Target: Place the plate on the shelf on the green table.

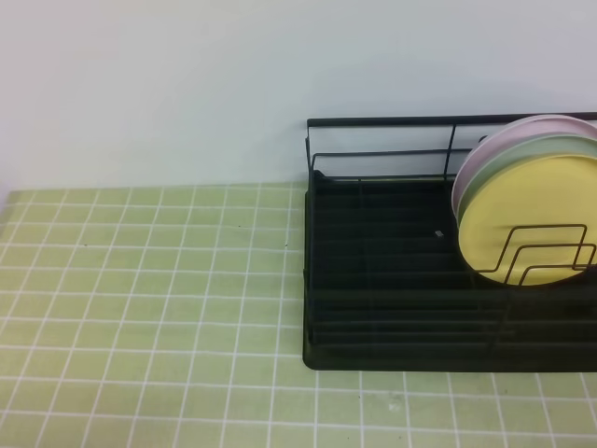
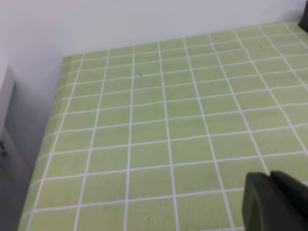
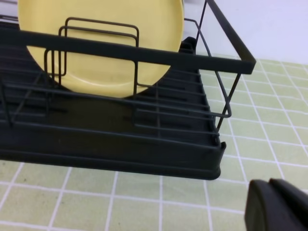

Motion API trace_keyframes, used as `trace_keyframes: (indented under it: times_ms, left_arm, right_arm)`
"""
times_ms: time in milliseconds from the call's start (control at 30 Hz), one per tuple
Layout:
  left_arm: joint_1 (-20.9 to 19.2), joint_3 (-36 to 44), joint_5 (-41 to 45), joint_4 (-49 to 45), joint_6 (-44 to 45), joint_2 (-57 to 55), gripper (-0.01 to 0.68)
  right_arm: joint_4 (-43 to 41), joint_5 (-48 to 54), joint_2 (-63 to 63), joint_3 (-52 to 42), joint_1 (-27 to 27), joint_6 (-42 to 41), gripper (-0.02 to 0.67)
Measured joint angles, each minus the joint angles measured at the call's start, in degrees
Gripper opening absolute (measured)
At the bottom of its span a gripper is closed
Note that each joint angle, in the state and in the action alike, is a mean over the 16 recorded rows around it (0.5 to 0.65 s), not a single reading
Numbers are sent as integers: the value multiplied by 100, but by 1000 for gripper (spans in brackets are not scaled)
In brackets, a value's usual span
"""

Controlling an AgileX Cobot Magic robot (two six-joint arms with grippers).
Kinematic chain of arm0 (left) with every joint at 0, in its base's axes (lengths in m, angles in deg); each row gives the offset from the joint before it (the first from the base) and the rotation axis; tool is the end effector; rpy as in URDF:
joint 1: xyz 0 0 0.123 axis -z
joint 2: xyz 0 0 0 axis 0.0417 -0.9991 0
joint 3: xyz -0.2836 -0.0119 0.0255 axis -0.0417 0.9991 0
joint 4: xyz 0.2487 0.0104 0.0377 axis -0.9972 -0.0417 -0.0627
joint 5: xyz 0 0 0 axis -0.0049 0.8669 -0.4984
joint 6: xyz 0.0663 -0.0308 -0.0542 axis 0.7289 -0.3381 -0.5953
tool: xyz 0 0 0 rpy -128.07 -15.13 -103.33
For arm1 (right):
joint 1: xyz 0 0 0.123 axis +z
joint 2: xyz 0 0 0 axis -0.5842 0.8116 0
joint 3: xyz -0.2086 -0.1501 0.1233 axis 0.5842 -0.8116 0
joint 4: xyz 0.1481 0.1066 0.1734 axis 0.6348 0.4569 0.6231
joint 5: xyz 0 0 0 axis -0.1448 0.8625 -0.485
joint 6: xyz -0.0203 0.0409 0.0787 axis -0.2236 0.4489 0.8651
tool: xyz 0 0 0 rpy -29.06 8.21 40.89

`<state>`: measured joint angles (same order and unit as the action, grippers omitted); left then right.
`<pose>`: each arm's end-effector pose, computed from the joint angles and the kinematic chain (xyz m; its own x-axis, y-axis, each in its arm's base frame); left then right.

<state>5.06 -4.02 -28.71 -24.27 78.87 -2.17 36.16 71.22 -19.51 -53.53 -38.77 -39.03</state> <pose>0.0532 -0.0054 0.1840 -0.2252 0.0605 -0.9724 0.0890 0.9952 0.0413 0.0531 -0.0038 0.1734 -0.2442 -0.1570 -0.9569 0.0231 0.9856 -0.1676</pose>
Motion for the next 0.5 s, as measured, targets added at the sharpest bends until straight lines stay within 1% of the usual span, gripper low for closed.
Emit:
trace_keyframes:
  times_ms: [500]
  left_arm:
    - [0,0,-7,7,-2,0,-1]
  right_arm:
    - [8,0,-1,0,132,0,-3]
